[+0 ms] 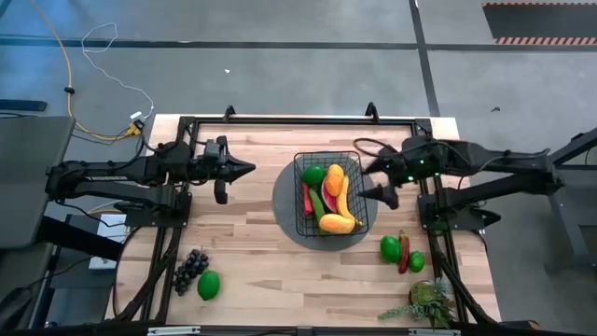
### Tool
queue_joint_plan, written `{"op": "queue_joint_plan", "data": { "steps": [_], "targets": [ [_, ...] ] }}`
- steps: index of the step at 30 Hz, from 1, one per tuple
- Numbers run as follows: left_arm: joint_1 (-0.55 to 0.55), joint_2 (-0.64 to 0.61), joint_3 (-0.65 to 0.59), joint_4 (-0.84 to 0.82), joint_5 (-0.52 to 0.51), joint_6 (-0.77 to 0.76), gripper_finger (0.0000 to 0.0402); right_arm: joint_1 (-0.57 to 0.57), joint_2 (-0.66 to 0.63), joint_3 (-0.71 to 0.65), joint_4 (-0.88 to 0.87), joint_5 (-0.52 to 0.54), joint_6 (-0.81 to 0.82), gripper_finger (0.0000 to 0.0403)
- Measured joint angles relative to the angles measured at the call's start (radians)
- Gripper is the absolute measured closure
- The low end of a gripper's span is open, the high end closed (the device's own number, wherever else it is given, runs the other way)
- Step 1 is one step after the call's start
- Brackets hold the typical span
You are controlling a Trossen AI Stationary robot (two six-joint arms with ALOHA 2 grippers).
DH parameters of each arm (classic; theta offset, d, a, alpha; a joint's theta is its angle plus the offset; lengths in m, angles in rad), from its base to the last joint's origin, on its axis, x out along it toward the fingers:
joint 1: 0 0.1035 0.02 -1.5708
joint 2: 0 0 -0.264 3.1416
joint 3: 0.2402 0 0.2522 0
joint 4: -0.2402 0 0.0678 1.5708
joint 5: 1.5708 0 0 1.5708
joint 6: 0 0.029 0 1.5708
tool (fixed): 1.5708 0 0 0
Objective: Build produce basket
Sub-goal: Put the green lime into the black wire basket
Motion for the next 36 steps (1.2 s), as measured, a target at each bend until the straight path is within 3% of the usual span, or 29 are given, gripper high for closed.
{"op": "queue_joint_plan", "data": {
  "steps": [4, 9, 13, 18, 28, 36],
  "targets": [
    [0.0, 0.0, 0.0, -0.064, -0.001, -0.026, 0.0401, 0.067, 0.044, 0.142, -0.377, 0.002, 0.331, 0.0041],
    [0.0, 0.003, 0.0, -0.097, -0.008, -0.026, 0.0401, 0.194, 0.061, 0.153, -0.608, -0.008, 0.808, 0.0041],
    [0.0, 0.003, 0.0, -0.095, -0.004, -0.025, 0.0401, 0.313, 0.067, 0.083, -0.689, -0.027, 1.109, 0.0041],
    [0.0, 0.003, 0.0, -0.095, 0.003, -0.018, 0.0401, 0.431, 0.067, -0.06, -0.592, -0.12, 1.384, 0.0041],
    [0.0, 0.003, 0.0, -0.101, -0.001, 0.009, 0.0401, 0.539, 0.067, -0.335, -0.174, -0.115, 1.546, 0.0041],
    [0.0, 0.003, 0.0, -0.096, -0.004, 0.009, 0.0401, 0.584, 0.067, -0.363, -0.184, 0.046, 1.474, 0.0041]
  ]
}}
